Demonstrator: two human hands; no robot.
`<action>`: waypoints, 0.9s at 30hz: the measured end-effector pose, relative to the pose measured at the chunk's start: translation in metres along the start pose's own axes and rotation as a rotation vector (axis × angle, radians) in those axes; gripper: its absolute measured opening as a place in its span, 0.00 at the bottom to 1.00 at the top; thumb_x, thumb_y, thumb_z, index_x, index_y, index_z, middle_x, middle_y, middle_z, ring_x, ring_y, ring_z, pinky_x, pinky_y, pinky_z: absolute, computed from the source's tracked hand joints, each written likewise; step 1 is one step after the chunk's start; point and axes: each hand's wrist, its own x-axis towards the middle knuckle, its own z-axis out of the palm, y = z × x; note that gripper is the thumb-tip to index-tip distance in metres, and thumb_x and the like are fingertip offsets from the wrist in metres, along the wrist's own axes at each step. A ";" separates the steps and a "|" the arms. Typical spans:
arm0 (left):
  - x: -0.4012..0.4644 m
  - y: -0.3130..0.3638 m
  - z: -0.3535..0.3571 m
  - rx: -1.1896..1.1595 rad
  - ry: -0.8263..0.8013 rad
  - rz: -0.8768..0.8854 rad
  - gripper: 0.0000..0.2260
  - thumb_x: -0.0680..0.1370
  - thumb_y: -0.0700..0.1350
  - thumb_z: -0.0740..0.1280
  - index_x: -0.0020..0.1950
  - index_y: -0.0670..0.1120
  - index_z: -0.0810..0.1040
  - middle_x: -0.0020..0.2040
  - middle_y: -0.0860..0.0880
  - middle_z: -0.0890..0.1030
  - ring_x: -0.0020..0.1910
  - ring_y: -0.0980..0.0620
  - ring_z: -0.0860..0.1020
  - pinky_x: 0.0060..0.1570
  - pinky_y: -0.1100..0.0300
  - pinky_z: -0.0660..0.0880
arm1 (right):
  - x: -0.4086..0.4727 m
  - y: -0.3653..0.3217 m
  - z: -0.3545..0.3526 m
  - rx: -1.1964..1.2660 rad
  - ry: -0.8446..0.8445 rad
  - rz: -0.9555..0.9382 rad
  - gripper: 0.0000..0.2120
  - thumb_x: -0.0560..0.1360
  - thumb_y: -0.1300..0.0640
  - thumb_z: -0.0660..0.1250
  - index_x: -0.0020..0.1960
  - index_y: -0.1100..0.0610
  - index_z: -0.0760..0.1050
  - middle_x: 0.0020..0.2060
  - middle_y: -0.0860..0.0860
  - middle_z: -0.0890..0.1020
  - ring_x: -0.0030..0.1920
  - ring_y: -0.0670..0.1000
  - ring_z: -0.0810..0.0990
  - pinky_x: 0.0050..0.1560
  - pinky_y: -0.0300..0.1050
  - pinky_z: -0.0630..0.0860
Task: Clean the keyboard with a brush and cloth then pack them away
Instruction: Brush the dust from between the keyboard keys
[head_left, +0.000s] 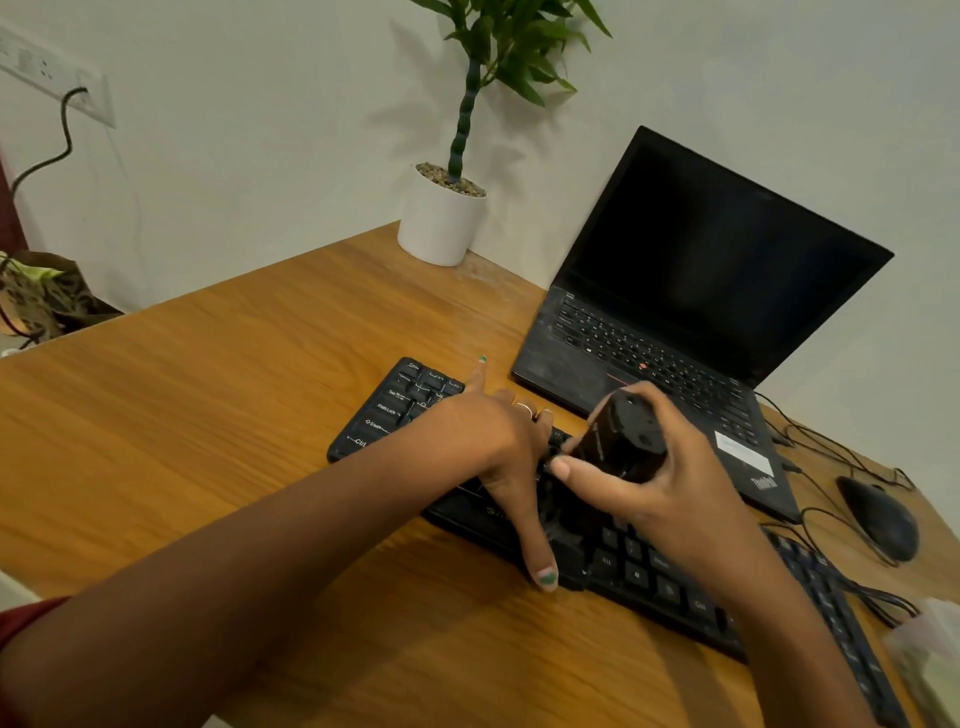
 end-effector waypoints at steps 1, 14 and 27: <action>0.001 0.000 0.000 0.010 -0.004 -0.007 0.62 0.62 0.76 0.66 0.79 0.45 0.37 0.80 0.43 0.46 0.78 0.41 0.43 0.69 0.32 0.34 | 0.000 0.000 -0.008 -0.015 -0.062 0.025 0.24 0.60 0.41 0.77 0.49 0.48 0.71 0.44 0.48 0.82 0.45 0.46 0.82 0.43 0.43 0.81; 0.000 0.001 0.000 0.007 -0.008 -0.012 0.63 0.61 0.76 0.67 0.79 0.44 0.37 0.80 0.42 0.45 0.78 0.40 0.42 0.69 0.32 0.34 | -0.007 -0.002 -0.036 0.124 -0.344 0.026 0.20 0.61 0.49 0.76 0.49 0.49 0.73 0.49 0.52 0.82 0.53 0.51 0.81 0.49 0.39 0.79; -0.004 -0.010 -0.005 0.007 -0.046 -0.028 0.62 0.62 0.74 0.69 0.78 0.47 0.33 0.80 0.45 0.43 0.78 0.43 0.39 0.67 0.32 0.29 | 0.000 0.019 -0.019 0.037 0.068 -0.035 0.25 0.59 0.42 0.75 0.51 0.49 0.71 0.48 0.48 0.82 0.51 0.46 0.81 0.47 0.36 0.78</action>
